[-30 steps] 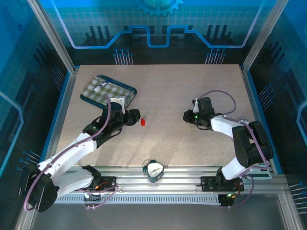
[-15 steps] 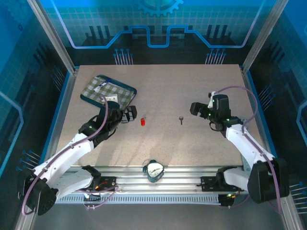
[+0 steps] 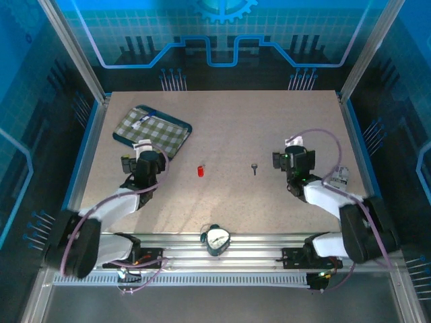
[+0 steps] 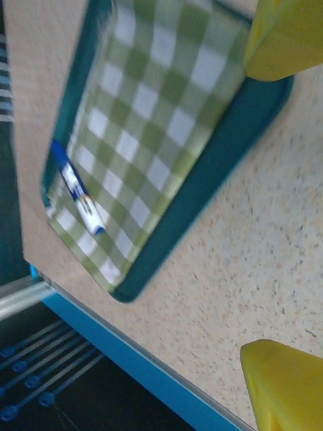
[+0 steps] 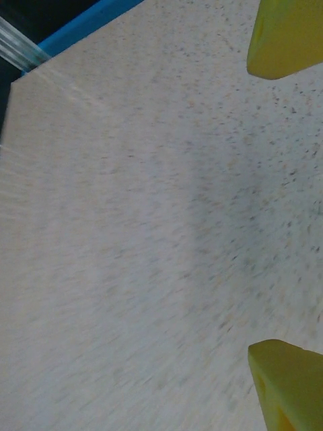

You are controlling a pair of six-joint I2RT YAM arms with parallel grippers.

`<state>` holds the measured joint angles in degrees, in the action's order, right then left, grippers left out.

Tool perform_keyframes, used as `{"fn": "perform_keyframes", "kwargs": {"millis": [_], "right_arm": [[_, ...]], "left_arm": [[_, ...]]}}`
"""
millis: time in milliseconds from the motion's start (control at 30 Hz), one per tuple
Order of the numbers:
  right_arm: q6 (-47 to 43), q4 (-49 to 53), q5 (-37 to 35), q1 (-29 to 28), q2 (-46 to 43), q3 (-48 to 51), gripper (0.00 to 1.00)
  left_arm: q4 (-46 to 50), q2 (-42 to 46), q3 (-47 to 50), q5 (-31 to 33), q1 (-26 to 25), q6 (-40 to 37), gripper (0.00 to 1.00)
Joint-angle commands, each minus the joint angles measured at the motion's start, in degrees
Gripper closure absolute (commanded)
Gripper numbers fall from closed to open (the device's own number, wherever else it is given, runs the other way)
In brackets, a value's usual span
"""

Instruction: Remove the keys from the keyring

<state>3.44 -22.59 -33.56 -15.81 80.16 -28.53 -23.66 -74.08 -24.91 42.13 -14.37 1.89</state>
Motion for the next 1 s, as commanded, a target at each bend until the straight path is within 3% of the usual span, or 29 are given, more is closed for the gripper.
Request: {"fn": "perform_keyframes", "kwargs": {"millis": [0,67,167,300,333,367,400,467,567,967], "right_arm": [[-9.18,-23.40,-6.18,-1.25,5.64,2.06,0.00],[-11.16,-30.15,-4.28,-1.27,8.16,3.77,0.00],[-9.33,-28.06,0.15,0.69,7.05,4.00,0.00],[-2.78,-22.76,20.60,10.07,5.63,4.05,0.00],[-2.17,-26.51,26.90,12.79,7.44,6.41,0.00],[-1.96,-34.32,27.40,13.23,8.46,8.57,0.00],[-1.35,-33.12,26.30,13.34,7.28,8.86,0.00],[-1.36,-33.51,22.72,12.16,7.75,8.56,0.00],[-4.88,-33.06,16.54,7.83,8.53,7.68,0.00],[-2.83,-29.73,21.24,10.73,7.85,6.49,0.00]], "left_arm": [[-22.19,-7.00,2.57,1.29,1.41,-4.45,0.01],[-32.39,-9.84,4.92,-2.27,1.59,-6.35,0.00],[-39.84,-13.77,6.21,-4.75,2.42,-7.73,0.01],[-39.81,-12.98,7.73,-13.51,4.12,-6.92,0.01],[-36.50,-11.94,8.01,-20.77,7.37,-3.79,0.01],[-37.07,-13.69,8.44,-26.53,10.48,-1.90,0.01],[-43.77,-17.10,8.41,-26.20,11.75,-1.83,0.01],[-30.45,-13.40,5.12,-26.18,12.00,0.25,0.01],[-34.67,-15.17,5.47,-23.68,10.17,-2.25,0.01],[-37.39,-15.74,6.31,-21.70,8.22,-4.15,0.01]]}}
